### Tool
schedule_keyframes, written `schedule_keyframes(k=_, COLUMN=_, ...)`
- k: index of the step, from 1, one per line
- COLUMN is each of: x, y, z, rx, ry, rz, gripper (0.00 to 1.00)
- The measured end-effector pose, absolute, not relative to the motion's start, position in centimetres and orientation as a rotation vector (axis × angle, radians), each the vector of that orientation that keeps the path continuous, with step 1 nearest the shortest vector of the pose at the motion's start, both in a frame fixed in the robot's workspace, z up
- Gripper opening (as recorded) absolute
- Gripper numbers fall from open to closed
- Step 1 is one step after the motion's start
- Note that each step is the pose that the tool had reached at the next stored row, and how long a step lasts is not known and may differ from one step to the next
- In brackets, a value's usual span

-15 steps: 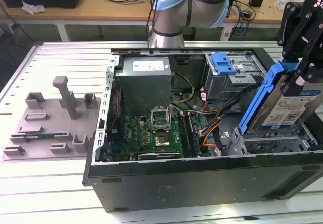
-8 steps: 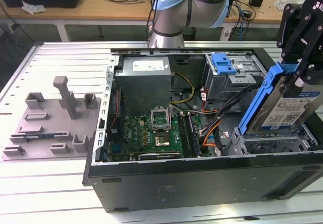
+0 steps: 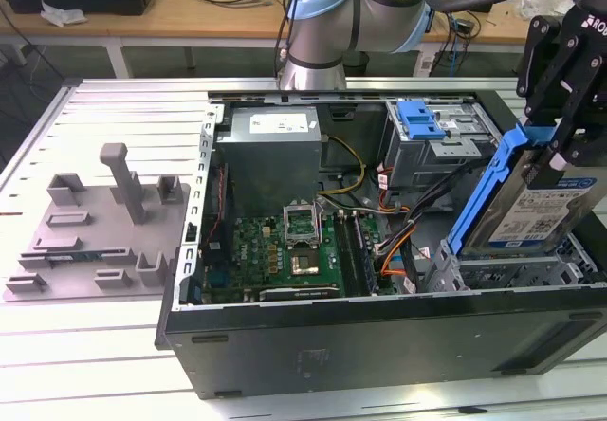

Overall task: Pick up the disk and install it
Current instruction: 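Insert the disk into the insertion slot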

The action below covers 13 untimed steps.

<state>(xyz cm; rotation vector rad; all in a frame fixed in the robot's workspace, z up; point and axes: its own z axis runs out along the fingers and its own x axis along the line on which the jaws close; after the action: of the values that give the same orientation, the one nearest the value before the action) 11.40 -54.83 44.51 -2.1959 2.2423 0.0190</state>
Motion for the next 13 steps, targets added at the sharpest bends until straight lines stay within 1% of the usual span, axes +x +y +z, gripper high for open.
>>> schedule_keyframes(k=13, x=11.4, y=-54.82, z=43.5, rx=-2.196, ry=2.242, rz=0.019, gripper=0.36)
